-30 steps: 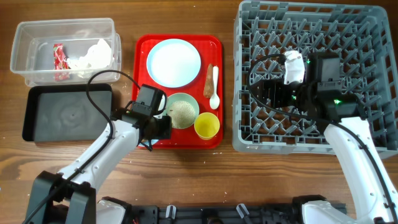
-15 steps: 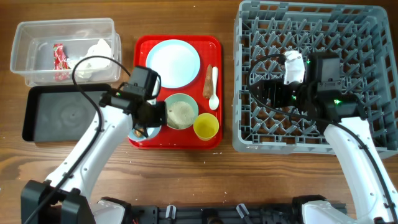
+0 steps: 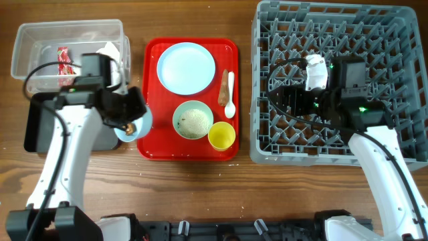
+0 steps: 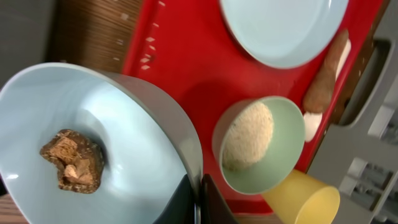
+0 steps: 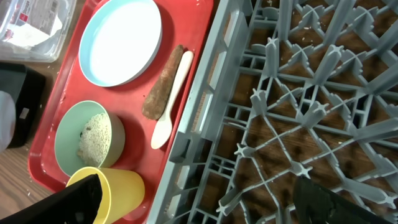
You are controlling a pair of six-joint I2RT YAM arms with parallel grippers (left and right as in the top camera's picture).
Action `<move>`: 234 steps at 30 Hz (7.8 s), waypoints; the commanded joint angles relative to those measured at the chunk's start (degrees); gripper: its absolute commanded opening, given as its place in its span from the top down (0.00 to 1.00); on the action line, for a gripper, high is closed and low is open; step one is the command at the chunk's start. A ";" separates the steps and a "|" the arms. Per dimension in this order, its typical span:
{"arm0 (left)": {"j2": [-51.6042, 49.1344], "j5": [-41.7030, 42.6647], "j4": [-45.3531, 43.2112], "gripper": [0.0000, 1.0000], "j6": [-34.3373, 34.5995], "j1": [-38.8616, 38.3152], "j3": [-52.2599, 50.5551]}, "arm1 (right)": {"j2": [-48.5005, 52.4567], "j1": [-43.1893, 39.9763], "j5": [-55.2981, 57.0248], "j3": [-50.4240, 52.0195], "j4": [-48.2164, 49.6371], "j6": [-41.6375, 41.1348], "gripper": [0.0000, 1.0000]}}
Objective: Sort waste into correct bins and load items into the dishwasher rack
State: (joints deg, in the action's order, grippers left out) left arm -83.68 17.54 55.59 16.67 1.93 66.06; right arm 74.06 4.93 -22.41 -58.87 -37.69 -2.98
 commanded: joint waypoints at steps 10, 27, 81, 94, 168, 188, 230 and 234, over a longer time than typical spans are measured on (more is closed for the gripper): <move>-0.61 26.88 -4.15 0.96 -10.10 29.20 1.46 | 0.63 -0.07 0.61 -0.33 0.81 -0.46 0.00; -16.85 72.83 -6.84 0.96 -10.95 51.28 1.46 | 0.63 -0.07 0.59 -0.33 0.79 -0.48 0.00; -33.22 -18.18 -23.02 0.64 -34.18 -24.52 19.39 | 1.16 -0.07 1.68 -0.31 0.26 -0.61 0.00; -18.36 -14.78 1.55 0.00 8.52 -22.45 23.96 | 1.92 -0.09 1.66 -0.31 -0.33 -0.63 0.00; -27.02 -7.87 17.66 0.96 6.99 -23.80 27.12 | 1.92 -0.07 1.88 -0.31 -1.36 -1.68 0.00; -24.00 44.72 16.70 0.96 -26.05 32.83 21.92 | 2.25 -0.07 1.88 -0.31 1.07 -3.17 0.00; -33.83 71.23 9.27 0.96 -8.94 43.87 21.92 | 2.25 -0.07 1.88 -0.31 0.55 -3.15 0.00; -33.31 72.85 19.76 0.96 -16.57 42.64 21.92 | 2.25 -0.07 1.88 -0.31 0.52 -3.17 0.00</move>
State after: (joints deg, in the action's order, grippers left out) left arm -119.31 87.88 67.48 7.03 45.80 88.12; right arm 75.66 4.93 -20.93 -58.87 -37.21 -5.37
